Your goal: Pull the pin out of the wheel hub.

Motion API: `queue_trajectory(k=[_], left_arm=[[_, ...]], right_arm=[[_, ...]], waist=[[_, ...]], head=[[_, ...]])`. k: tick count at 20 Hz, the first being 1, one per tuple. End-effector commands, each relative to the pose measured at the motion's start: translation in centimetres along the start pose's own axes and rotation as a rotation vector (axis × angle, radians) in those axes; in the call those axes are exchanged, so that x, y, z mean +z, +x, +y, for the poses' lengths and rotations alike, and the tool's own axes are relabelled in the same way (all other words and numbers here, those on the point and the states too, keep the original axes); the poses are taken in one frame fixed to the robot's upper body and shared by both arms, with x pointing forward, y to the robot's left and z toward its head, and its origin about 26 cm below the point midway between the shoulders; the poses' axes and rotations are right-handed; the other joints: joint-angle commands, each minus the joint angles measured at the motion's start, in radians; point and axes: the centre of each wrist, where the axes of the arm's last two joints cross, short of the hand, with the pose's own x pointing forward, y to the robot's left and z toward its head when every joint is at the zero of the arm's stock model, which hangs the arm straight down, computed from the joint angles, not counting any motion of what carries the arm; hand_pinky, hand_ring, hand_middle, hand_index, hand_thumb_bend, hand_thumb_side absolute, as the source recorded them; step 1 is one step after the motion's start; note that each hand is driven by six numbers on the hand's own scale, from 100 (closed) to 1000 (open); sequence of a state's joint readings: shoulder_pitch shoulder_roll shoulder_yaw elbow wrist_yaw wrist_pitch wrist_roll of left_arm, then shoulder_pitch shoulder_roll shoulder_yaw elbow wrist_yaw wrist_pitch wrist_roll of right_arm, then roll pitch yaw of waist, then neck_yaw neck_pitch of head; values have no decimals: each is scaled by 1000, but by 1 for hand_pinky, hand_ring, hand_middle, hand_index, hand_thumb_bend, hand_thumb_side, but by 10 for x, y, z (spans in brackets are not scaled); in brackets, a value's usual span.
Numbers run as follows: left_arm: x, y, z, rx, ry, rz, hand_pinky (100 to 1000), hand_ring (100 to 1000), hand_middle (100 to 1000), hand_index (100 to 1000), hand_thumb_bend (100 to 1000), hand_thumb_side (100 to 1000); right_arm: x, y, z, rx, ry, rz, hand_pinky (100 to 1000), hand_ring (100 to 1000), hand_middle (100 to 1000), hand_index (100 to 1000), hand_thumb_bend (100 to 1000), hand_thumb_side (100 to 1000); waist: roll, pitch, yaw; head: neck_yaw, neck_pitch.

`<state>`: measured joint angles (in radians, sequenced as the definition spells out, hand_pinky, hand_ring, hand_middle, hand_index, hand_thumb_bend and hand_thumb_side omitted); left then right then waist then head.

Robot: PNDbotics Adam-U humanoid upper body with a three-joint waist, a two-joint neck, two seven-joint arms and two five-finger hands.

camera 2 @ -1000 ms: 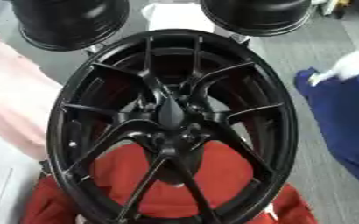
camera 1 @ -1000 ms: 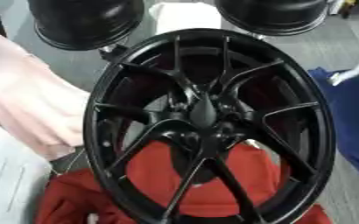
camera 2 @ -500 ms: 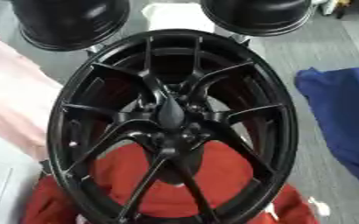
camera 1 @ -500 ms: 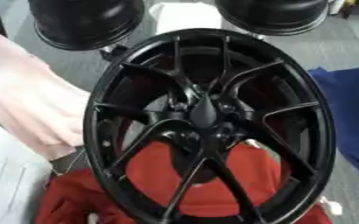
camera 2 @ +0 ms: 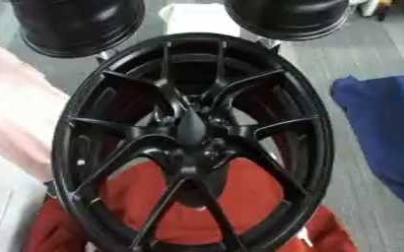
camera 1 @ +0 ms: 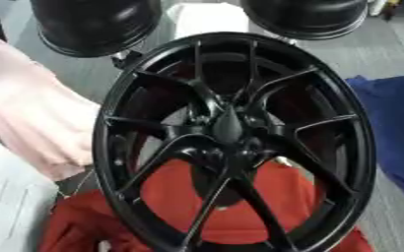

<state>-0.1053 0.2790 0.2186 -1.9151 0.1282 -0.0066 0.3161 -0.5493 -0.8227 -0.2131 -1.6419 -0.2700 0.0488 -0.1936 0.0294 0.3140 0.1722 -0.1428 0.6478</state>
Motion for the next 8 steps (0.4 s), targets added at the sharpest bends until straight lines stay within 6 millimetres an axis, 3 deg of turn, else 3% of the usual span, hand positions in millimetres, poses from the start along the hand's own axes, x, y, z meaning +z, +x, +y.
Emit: queue_trajectory(k=[1, 8], left_arm=[[-3, 6, 1, -1, -6, -25, 732, 670, 633, 692, 569, 659], [-2, 5, 0, 5, -6, -21, 733, 670, 633, 691, 569, 659]], right_arm=[[-2, 13, 7, -40, 40, -37, 925, 798, 678, 672, 100, 408], [7, 4, 31, -91, 104, 8, 930, 794, 672, 670, 100, 447]], waist=[[0, -29, 1], [4, -27, 1]], head=[[-4, -12], [-10, -17]])
